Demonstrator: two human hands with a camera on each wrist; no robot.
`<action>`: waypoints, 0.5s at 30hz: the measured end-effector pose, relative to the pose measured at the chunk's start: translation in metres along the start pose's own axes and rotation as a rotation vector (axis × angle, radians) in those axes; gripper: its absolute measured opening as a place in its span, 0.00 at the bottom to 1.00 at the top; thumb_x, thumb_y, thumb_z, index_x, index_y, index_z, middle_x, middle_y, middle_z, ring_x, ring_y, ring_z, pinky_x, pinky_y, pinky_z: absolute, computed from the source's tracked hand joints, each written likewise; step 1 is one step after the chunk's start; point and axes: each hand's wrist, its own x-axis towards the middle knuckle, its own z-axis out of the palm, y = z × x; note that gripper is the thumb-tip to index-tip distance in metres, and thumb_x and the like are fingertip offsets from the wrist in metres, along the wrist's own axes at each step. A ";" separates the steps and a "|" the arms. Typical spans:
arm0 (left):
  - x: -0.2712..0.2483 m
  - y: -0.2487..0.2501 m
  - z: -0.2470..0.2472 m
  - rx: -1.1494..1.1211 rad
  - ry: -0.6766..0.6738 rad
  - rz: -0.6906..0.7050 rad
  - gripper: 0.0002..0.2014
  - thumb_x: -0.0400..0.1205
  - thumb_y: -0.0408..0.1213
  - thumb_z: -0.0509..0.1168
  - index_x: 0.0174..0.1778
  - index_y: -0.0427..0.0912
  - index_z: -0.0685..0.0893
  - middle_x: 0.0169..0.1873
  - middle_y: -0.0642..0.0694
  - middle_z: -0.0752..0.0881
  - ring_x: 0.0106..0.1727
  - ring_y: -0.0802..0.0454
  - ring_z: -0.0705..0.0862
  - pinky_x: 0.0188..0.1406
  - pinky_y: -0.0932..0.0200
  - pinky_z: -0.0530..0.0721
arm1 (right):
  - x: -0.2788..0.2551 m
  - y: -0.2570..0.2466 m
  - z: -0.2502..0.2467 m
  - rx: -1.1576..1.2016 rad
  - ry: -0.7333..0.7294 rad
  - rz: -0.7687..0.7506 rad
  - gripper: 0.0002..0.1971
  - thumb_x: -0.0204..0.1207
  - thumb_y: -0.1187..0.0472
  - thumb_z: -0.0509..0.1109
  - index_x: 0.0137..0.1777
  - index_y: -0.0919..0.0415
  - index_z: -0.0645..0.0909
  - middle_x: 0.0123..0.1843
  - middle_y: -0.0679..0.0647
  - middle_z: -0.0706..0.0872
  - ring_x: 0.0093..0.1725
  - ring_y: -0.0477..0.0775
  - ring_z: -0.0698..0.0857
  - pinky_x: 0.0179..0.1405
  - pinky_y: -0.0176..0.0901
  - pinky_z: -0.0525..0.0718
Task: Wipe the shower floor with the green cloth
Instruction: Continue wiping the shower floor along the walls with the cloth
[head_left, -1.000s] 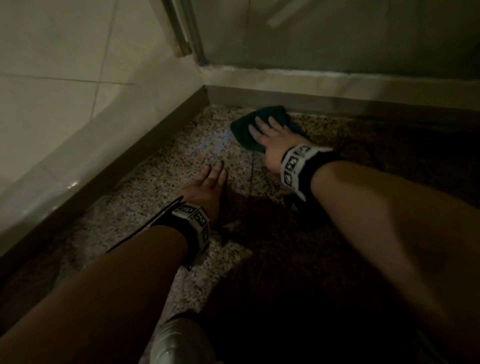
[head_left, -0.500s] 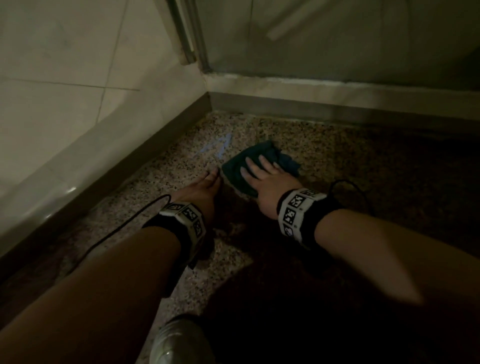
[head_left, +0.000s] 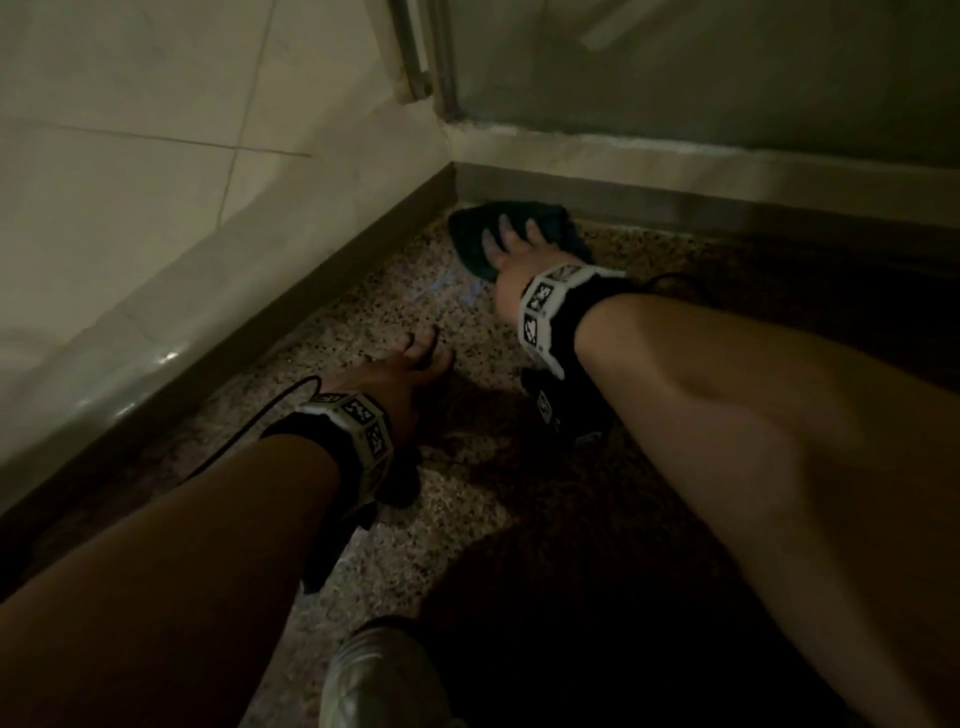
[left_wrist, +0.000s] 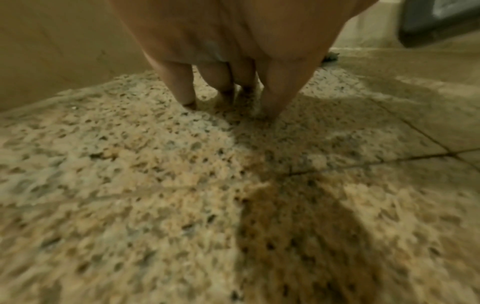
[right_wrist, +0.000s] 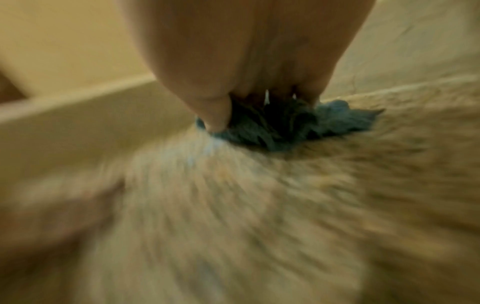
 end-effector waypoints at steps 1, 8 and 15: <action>-0.001 0.001 0.001 -0.002 0.023 -0.002 0.35 0.86 0.45 0.56 0.80 0.68 0.39 0.80 0.60 0.31 0.83 0.50 0.41 0.79 0.43 0.60 | -0.002 0.000 0.006 -0.036 0.012 -0.020 0.36 0.85 0.61 0.56 0.84 0.53 0.35 0.84 0.52 0.30 0.83 0.62 0.36 0.81 0.64 0.48; -0.017 0.012 -0.006 0.001 0.059 -0.094 0.30 0.86 0.37 0.56 0.83 0.53 0.53 0.83 0.46 0.45 0.83 0.44 0.50 0.80 0.49 0.55 | -0.040 -0.020 0.066 -0.125 -0.057 -0.154 0.35 0.85 0.64 0.53 0.84 0.50 0.35 0.83 0.47 0.29 0.82 0.57 0.32 0.81 0.53 0.41; -0.031 -0.010 -0.015 0.060 0.028 -0.206 0.33 0.87 0.38 0.50 0.82 0.61 0.37 0.81 0.55 0.34 0.84 0.49 0.42 0.73 0.51 0.70 | -0.030 -0.010 0.048 -0.147 -0.077 -0.172 0.38 0.83 0.66 0.56 0.84 0.47 0.36 0.83 0.44 0.30 0.83 0.53 0.35 0.81 0.52 0.45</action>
